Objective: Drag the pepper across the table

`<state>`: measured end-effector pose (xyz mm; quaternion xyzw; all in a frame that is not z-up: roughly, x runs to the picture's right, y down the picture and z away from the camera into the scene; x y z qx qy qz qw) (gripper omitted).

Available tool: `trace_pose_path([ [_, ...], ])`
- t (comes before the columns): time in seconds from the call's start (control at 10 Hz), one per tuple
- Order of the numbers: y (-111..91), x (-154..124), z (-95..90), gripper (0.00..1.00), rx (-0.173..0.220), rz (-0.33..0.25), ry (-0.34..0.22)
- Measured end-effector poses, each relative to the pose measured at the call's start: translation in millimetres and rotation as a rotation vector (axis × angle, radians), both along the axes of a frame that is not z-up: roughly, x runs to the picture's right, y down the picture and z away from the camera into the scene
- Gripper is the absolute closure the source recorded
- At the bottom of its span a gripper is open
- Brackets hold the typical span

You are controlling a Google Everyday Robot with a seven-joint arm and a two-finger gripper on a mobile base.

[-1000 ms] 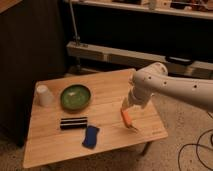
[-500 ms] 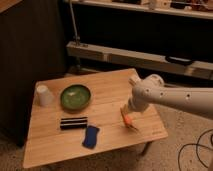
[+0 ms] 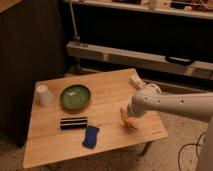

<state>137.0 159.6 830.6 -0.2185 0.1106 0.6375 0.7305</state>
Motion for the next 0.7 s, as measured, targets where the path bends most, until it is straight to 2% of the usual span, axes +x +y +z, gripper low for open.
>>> trace_pose_path([
  [0.1, 5.9, 2.3, 8.6, 0.35, 0.0, 0.003, 0.011],
  [0.4, 6.9, -1.1, 21.2, 0.35, -0.008, -0.003, 0.012],
  [0.7, 5.5, 0.0, 28.2, 0.35, -0.016, -0.003, 0.013],
])
